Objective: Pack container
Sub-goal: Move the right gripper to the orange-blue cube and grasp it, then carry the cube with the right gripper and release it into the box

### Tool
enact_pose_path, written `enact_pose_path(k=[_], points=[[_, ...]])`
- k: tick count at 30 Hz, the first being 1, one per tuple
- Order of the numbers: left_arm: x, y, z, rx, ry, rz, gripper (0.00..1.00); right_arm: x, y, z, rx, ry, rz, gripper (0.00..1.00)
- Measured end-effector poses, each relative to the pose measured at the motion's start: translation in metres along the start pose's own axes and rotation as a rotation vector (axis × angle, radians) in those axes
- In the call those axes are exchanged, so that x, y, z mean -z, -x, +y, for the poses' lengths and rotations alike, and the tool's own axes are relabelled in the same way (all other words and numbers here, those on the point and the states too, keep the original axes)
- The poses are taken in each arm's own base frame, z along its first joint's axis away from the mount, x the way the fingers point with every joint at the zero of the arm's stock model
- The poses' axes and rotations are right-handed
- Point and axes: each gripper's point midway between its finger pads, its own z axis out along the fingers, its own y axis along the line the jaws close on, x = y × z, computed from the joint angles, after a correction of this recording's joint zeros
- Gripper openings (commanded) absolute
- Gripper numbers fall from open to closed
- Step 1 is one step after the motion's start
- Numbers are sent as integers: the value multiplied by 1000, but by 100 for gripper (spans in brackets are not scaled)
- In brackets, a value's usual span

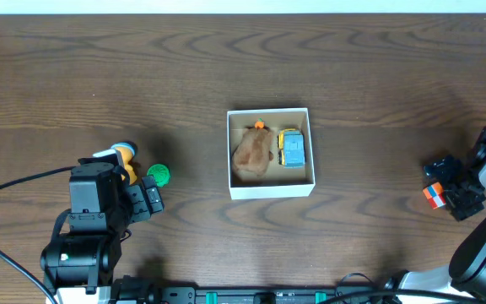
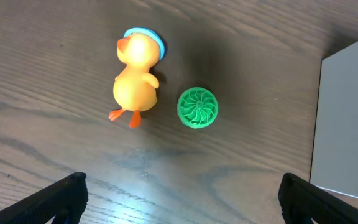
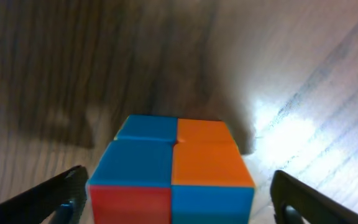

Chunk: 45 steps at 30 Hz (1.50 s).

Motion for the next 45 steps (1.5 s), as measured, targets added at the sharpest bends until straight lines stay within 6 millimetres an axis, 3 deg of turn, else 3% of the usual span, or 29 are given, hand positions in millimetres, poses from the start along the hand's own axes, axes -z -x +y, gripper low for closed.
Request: enact_pose_path(k=[3,8,22,32,36,40,42,45], points=[[0,0,0,0,0,0,98,0,-1,2,15,9,7,80],[0,0,0,0,0,0,98,0,-2,3,35,16,13,66],[0,0,0,0,0,0,98,0,-7,2,51,16,31,59],[0,0,0,0,0,0,98,6,-17,0,80,2,62,41],[0,0,0,0,0,0,98,31,-23,20,152,29,31,8],[0,0,0,0,0,0,98,82,-28,62,274,125,-75,7],[0,0,0,0,0,0,98,111,-41,87,361,191,-132,2],[0,0,0,0,0,0,98,152,-77,126,525,312,-204,1]])
